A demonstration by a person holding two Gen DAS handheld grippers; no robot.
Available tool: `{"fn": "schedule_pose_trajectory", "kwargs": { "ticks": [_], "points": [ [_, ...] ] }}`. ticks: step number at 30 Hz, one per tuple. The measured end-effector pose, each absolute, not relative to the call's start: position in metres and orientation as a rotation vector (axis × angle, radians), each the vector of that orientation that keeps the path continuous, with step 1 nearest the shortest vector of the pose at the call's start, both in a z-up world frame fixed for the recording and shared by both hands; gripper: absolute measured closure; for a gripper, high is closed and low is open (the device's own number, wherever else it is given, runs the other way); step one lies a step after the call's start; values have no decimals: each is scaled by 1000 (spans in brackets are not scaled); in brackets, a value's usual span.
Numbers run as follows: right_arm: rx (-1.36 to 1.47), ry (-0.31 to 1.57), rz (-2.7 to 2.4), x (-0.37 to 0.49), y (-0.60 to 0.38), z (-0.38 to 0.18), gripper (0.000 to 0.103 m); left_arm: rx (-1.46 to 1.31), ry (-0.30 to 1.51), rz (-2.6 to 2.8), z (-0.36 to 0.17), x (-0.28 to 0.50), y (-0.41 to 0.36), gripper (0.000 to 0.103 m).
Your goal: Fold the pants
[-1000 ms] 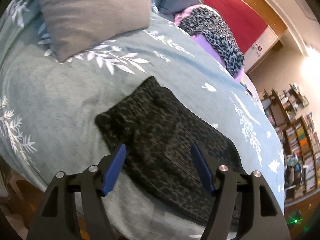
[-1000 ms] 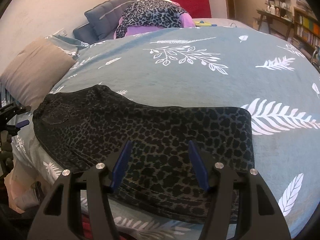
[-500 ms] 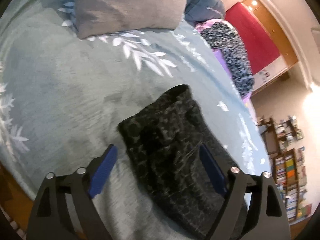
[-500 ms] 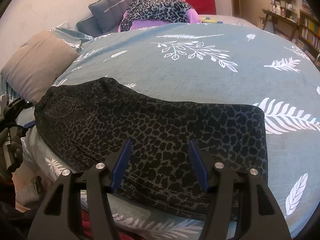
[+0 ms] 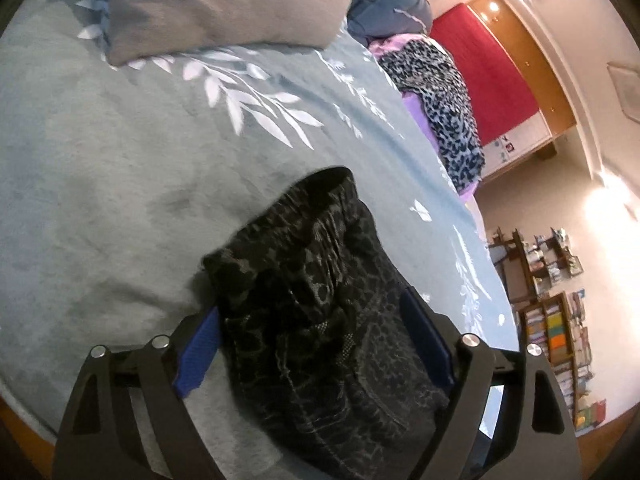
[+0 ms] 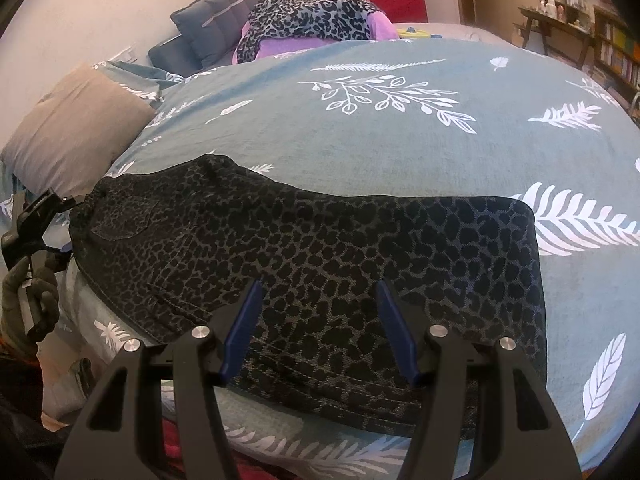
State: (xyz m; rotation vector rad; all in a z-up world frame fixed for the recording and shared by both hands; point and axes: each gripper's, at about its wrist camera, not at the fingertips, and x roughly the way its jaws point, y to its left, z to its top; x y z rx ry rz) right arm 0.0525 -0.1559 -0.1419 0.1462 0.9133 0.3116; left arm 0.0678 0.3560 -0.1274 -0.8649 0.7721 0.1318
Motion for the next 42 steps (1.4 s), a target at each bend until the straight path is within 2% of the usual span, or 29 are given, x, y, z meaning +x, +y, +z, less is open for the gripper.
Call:
{"fn": "schedule_pose_trajectory", "kwargs": {
  "ticks": [8,11,18,30,42],
  "points": [
    [163,919,297,53,-162,-144,42,-880,801,159,-135,73,354,65],
    [173,919,295,53,-164,-144,42,-887,785,144,-128,70,352,71],
    [192,917,290,52,-169,-143,42,-796,700,-42,-75,77,309,74],
    [256,904,280,48,-188,-144,42,-658,662,-346,-6,87,204,74],
    [360,863,251,37,-228,-144,42,-525,809,-599,-1,87,71,74]
  ]
}}
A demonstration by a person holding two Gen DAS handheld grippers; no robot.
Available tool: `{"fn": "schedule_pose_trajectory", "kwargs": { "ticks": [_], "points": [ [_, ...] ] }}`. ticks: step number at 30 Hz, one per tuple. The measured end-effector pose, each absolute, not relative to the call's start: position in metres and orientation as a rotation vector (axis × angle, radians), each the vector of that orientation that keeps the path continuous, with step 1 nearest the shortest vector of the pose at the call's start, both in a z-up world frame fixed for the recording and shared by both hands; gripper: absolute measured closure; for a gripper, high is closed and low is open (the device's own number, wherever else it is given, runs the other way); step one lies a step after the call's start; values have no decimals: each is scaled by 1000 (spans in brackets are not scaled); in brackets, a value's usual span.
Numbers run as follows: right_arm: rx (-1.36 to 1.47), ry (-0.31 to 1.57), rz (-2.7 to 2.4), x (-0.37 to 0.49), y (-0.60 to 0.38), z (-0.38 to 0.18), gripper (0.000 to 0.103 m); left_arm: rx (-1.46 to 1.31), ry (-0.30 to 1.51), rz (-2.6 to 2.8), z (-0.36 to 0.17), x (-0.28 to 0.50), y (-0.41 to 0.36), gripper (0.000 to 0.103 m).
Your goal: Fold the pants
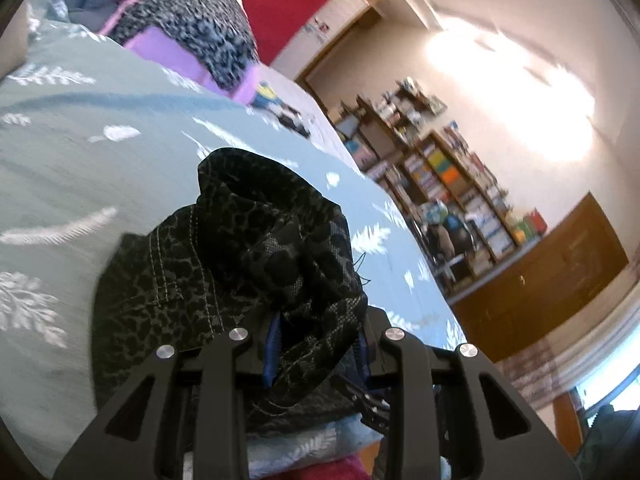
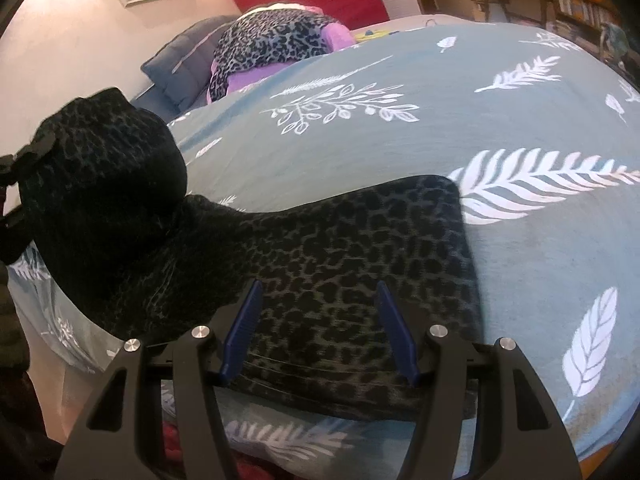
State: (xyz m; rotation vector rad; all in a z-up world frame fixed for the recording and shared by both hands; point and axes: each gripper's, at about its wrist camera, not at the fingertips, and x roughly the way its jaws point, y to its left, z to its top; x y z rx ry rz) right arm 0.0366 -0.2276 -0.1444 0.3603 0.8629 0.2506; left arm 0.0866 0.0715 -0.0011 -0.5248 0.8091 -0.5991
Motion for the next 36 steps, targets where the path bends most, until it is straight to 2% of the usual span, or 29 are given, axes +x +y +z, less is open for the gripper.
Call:
{"fn": "schedule_pose_trajectory", "kwargs": {
  "ticks": [13,19,28,29,31,32,33,36],
  "points": [
    [457,814,237,25,-269,-146,42,-356,912,-741,-14,80,-44,74],
    [513,776,209,18,-294,-146,42,-261,998,-766,-39,85,-90,74],
    [575,783,143,15,-323,-157,42,-173,1073,-764,-74,88,-120,74],
    [575,782,139,15,-324,-157,42,-179,1085,-761,-77,89,-121,72],
    [575,781,134,16,-326,-157,42,-194,1109,-764,-82,91,-123,63],
    [575,781,132,16,-326,-157,42,-219,1128,-778,-85,92,-122,48],
    [575,781,131,16,-326,-157,42,-244,1152,-792,-87,94,-120,43],
    [572,782,131,14,-326,-156,42,-250,1163,-798,-90,93,-119,43]
  ]
}}
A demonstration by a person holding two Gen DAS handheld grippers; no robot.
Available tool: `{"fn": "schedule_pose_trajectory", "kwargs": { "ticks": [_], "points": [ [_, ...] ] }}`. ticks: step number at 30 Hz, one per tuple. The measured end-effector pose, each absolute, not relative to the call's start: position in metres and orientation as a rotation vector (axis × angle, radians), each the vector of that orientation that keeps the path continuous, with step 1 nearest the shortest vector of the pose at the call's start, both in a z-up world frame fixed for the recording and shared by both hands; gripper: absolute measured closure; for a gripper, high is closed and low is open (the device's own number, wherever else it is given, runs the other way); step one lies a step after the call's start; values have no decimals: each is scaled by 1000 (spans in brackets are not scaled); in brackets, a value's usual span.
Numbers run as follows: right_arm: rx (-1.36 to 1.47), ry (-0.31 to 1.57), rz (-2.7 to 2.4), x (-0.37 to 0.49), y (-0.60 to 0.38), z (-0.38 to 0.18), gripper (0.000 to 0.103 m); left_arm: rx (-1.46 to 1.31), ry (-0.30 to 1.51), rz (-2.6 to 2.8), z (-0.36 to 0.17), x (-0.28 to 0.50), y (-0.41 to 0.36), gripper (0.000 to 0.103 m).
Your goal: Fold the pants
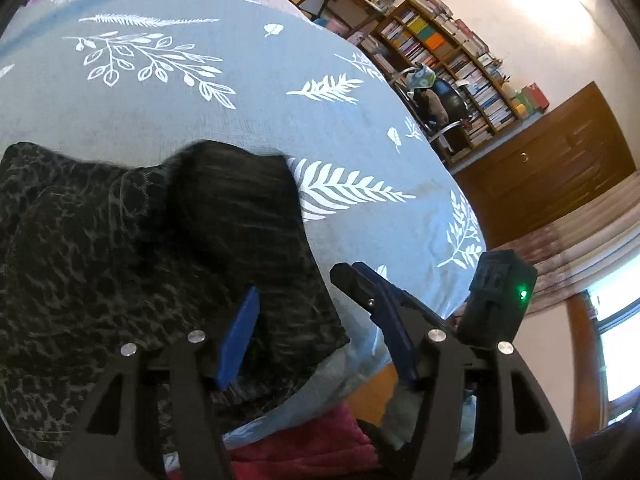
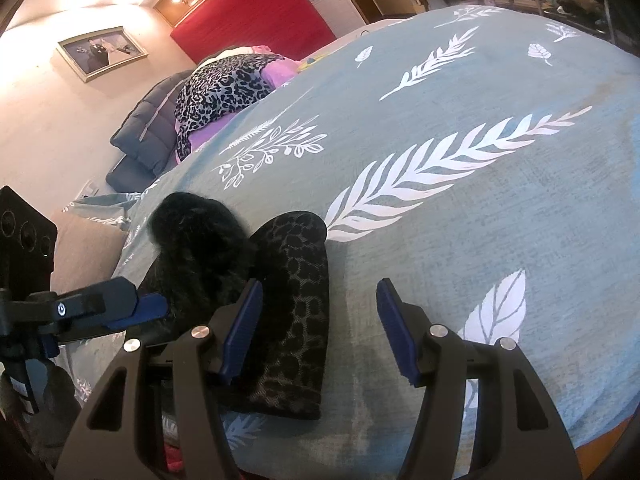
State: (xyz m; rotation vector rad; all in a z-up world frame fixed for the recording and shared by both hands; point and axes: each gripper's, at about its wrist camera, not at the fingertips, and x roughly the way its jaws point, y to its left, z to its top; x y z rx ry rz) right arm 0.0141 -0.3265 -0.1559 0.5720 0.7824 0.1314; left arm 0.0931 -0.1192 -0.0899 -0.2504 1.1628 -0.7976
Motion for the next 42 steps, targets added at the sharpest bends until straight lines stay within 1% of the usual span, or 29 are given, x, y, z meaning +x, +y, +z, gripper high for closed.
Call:
{"fn": "schedule_pose_trajectory", "kwargs": {
  "ticks": [6,10,13,15,16,18,25,29,31,32,33,34,36,38,42],
  "points": [
    [593,780,150,15,-325,-152,42,-287,1144,-798,-82,89,-104,42],
    [604,771,162,16,-323,-146,42,-326,1091,-746,-72,90,-78,40],
    [590,762,182,16,-317,-139,42,-326,1045,-684,-68,91,-60,35],
    [575,758,205,18,-309,-132,42,-318,1029,-637,-70,93,-49,35],
    [567,757,217,19,-305,-130,41,-318,1024,-608,-71,95,-42,35],
    [548,755,238,24,-296,-126,31,-320,1021,-571,-74,98,-32,35],
    [559,820,258,47,-276,-137,30,-356,1003,-481,-83,99,1,34],
    [555,853,278,57,-263,-142,30,-386,1014,-427,-96,103,21,33],
    [498,884,267,60,-252,-145,40,-394,1016,-401,-102,105,29,33],
    [467,902,260,60,-246,-147,54,-400,1017,-394,-104,107,31,33],
    [442,921,258,60,-240,-151,66,-405,1018,-389,-106,108,33,34],
    [436,927,261,58,-237,-154,68,-411,1021,-382,-108,108,35,33],
    [413,914,269,55,-235,-150,78,-419,1024,-372,-110,110,39,33],
    [414,880,300,53,-237,-137,81,-427,1025,-363,-112,114,41,33],
    [400,771,316,56,-245,-101,82,-458,1017,-366,-113,117,47,33]
  ]
}}
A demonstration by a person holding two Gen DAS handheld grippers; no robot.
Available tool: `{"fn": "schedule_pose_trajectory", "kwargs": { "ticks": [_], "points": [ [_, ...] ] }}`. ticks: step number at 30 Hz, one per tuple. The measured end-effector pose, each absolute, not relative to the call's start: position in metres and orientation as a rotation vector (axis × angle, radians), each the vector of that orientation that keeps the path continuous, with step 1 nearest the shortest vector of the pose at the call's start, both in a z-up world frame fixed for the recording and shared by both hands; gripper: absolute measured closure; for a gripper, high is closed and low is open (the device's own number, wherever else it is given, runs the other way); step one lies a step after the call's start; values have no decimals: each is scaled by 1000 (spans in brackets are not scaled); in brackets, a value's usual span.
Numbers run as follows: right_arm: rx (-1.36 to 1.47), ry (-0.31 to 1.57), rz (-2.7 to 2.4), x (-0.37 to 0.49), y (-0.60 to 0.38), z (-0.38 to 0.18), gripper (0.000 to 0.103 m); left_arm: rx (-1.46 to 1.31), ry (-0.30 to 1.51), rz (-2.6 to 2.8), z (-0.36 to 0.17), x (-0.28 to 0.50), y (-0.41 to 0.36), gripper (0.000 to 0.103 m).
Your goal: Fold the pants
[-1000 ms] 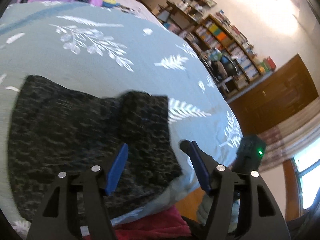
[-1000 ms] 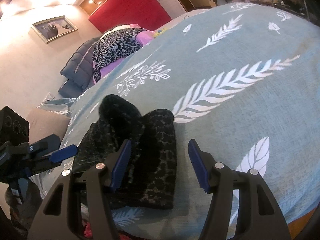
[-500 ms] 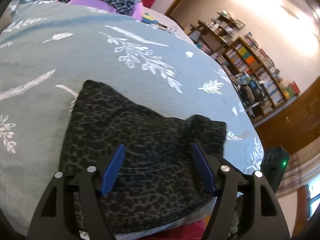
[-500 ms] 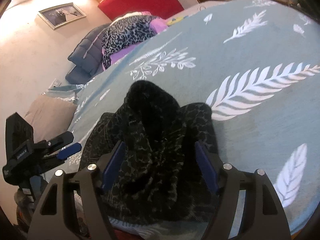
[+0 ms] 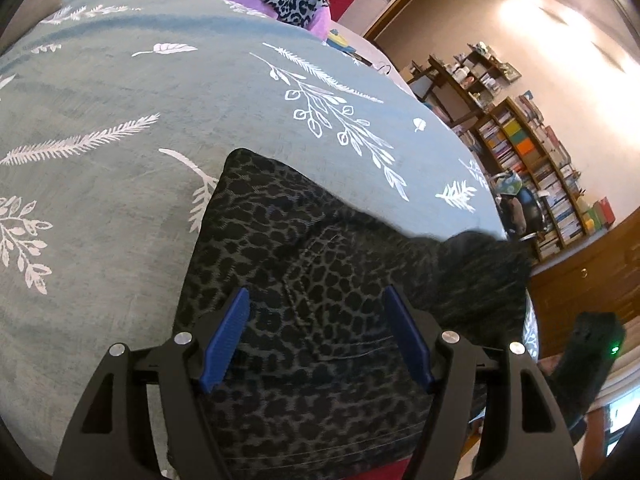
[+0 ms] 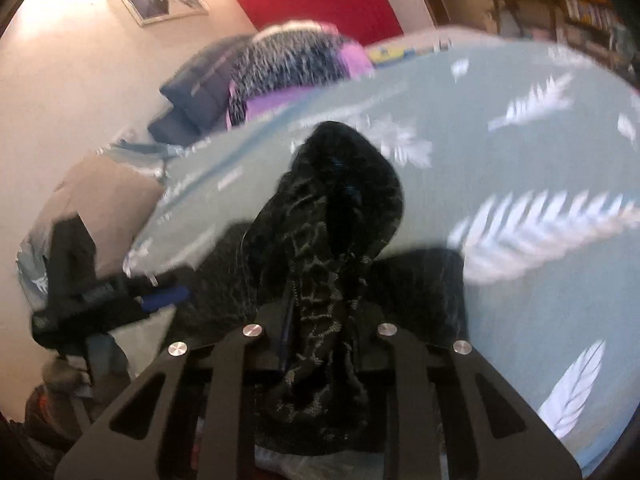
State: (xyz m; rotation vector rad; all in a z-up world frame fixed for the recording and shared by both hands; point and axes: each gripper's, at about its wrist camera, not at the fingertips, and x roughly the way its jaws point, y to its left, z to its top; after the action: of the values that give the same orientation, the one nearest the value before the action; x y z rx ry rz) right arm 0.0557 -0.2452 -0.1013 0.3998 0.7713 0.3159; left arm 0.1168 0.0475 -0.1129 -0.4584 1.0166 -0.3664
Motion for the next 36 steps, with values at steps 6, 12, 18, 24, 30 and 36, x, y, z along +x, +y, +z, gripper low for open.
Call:
{"fn": "schedule_pose_trajectory", "kwargs": {
  "ticks": [6,12,18,24,30,36],
  "points": [
    [504,844,287,66,-279,-136,78,-426,1021,-389,-120,115,37,33],
    [504,866,279,39,-290,-160,72,-381,1048,-397,-131,113,32,33],
    [442,834,196,36,-287,-136,55,-379,1036,-394,-122,108,30,33],
    [413,706,167,43,-289,-95,48,-373,1039,-411,-117,104,25,33],
    [317,672,289,69,-251,-63,46,-372,1020,-424,-109,102,19,33],
    [195,792,210,97,-225,-94,44,-365,1030,-422,-113,104,17,33]
  ]
}}
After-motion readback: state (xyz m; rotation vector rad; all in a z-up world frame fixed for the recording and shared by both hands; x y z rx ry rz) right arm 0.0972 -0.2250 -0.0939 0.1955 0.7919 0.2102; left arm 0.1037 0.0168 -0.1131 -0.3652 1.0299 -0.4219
